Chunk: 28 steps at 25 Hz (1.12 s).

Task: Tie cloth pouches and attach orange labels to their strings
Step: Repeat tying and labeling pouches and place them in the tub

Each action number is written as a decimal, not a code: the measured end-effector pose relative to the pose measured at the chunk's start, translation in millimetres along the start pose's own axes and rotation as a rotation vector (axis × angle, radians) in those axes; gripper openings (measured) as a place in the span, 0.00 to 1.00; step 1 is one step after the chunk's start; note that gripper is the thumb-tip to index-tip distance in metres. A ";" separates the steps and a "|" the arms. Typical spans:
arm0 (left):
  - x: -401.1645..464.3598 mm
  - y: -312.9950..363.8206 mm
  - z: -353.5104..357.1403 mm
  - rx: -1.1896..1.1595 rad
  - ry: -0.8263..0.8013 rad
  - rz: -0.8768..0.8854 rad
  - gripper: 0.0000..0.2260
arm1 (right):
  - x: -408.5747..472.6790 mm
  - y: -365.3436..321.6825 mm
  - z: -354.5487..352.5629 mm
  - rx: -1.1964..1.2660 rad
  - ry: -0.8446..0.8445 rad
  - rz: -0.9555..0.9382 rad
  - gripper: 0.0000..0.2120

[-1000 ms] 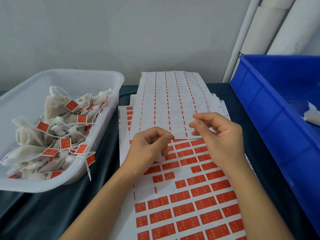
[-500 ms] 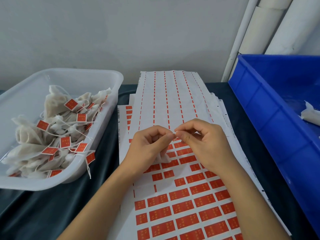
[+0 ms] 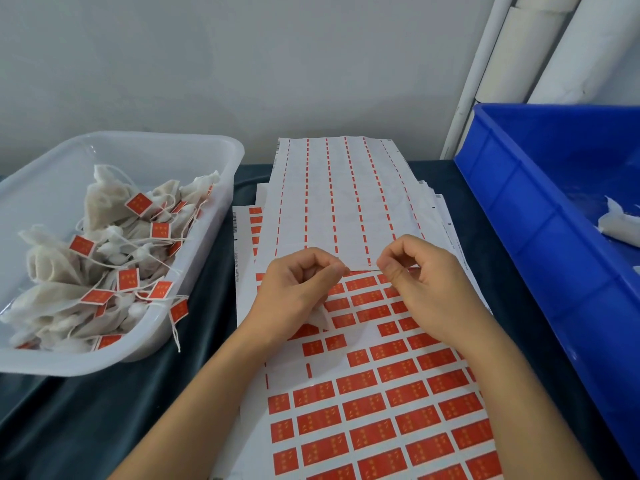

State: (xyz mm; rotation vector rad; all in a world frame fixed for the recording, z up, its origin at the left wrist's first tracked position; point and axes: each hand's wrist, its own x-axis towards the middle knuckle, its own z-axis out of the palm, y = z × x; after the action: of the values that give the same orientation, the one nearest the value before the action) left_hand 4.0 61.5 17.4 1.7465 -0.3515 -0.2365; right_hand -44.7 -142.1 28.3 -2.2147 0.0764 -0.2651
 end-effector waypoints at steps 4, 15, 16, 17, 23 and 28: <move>-4.8 2.3 2.9 -0.028 -0.033 0.016 0.09 | -9.3 0.2 -7.2 -0.095 0.040 0.078 0.05; -5.9 -2.9 15.1 -0.201 0.090 -0.079 0.08 | -89.8 -32.4 41.4 -0.712 0.123 0.339 0.32; -5.5 -3.2 15.1 -0.208 0.093 -0.080 0.08 | -90.9 -33.2 44.3 -0.726 0.108 0.354 0.33; -5.2 -3.3 14.9 -0.212 0.094 -0.084 0.08 | -90.6 -34.0 44.8 -0.730 0.094 0.370 0.33; -3.1 -6.7 15.0 -0.362 0.195 -0.127 0.07 | -94.8 -43.6 61.2 -0.694 0.163 0.274 0.27; 2.0 -10.2 12.7 -0.576 0.324 -0.190 0.07 | -99.7 -61.0 91.3 -0.691 0.200 0.208 0.25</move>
State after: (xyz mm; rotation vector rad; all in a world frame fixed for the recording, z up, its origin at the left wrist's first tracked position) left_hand 2.6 51.0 4.9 1.2175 0.1170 -0.1653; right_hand -124.5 -19.0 6.2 -2.8249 0.5802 -0.3844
